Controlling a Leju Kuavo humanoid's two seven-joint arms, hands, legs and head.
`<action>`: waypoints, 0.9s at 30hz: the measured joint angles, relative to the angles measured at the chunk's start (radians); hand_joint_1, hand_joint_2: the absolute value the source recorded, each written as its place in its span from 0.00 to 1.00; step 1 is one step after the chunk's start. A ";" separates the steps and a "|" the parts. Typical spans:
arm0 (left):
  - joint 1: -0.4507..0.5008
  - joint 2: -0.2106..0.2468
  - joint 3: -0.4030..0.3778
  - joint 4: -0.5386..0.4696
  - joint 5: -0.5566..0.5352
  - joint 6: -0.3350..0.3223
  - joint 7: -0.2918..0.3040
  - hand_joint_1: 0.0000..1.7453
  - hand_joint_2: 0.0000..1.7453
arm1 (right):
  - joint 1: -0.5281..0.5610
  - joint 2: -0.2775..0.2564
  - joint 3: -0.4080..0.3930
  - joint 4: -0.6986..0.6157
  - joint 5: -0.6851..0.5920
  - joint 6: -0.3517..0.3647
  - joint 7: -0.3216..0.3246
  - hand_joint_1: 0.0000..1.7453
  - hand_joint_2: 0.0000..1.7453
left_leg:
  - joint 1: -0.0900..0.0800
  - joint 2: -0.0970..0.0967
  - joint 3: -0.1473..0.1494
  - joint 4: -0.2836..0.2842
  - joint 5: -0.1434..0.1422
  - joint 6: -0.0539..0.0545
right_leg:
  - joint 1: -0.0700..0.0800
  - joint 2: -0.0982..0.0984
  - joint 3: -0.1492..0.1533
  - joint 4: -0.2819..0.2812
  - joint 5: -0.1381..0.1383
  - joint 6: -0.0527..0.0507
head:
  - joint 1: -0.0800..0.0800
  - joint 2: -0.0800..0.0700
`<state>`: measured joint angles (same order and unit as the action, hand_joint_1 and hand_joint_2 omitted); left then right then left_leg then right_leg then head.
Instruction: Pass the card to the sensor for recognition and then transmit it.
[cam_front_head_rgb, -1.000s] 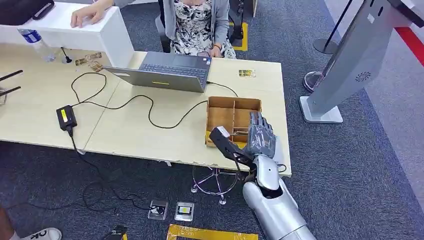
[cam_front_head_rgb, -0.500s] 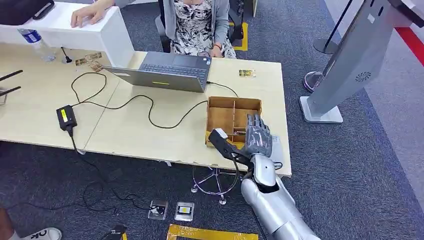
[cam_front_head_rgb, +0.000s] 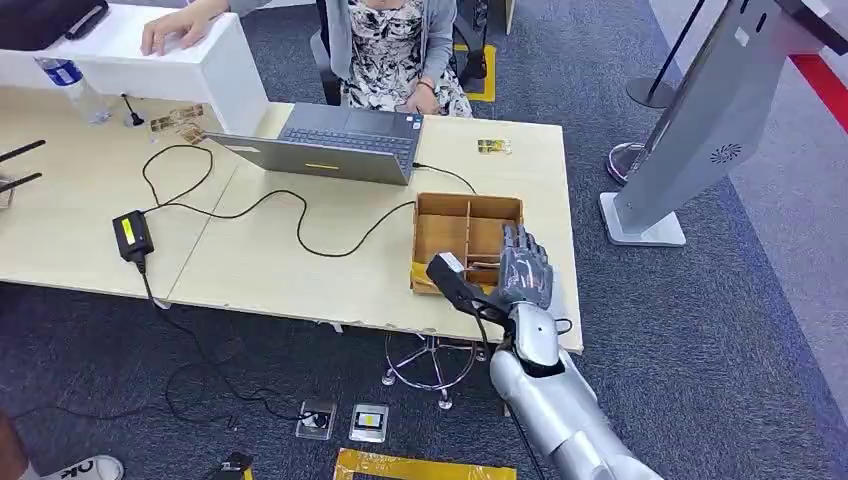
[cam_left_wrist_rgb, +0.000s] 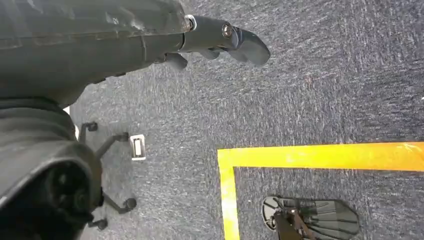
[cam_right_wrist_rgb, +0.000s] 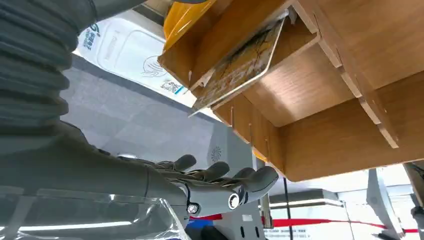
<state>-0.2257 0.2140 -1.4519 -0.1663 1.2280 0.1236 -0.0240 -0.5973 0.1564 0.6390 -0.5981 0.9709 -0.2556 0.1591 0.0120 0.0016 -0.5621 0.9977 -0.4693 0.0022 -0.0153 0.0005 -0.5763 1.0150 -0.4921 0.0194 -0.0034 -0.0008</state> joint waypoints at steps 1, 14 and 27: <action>-0.001 0.000 0.000 0.000 0.000 -0.001 0.000 0.00 0.00 | -0.001 0.000 -0.002 0.003 -0.001 0.000 -0.004 1.00 1.00 | 0.000 0.000 0.000 0.000 0.000 0.000 | 0.000 0.000 0.000 0.000 0.000 0.000 | 0.000 0.000; -0.007 0.001 -0.007 0.000 -0.011 -0.008 0.000 0.00 0.00 | -0.001 -0.003 -0.014 0.008 -0.015 0.002 -0.018 0.00 1.00 | 0.000 0.000 0.000 0.000 0.000 0.000 | 0.000 0.000 0.000 0.000 0.000 0.000 | 0.000 0.000; -0.007 0.005 -0.010 0.000 -0.024 -0.008 0.003 0.00 0.00 | 0.004 -0.006 -0.016 0.008 -0.032 0.031 0.008 0.00 1.00 | 0.000 0.000 0.000 0.000 0.000 0.000 | 0.000 0.000 0.000 0.000 0.000 0.000 | 0.000 0.000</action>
<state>-0.2324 0.2190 -1.4622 -0.1663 1.2036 0.1152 -0.0214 -0.5934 0.1503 0.6230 -0.5905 0.9392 -0.2251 0.1667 0.0120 0.0017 -0.5623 0.9976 -0.4693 0.0022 -0.0153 0.0007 -0.5764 1.0149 -0.4922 0.0194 -0.0034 -0.0008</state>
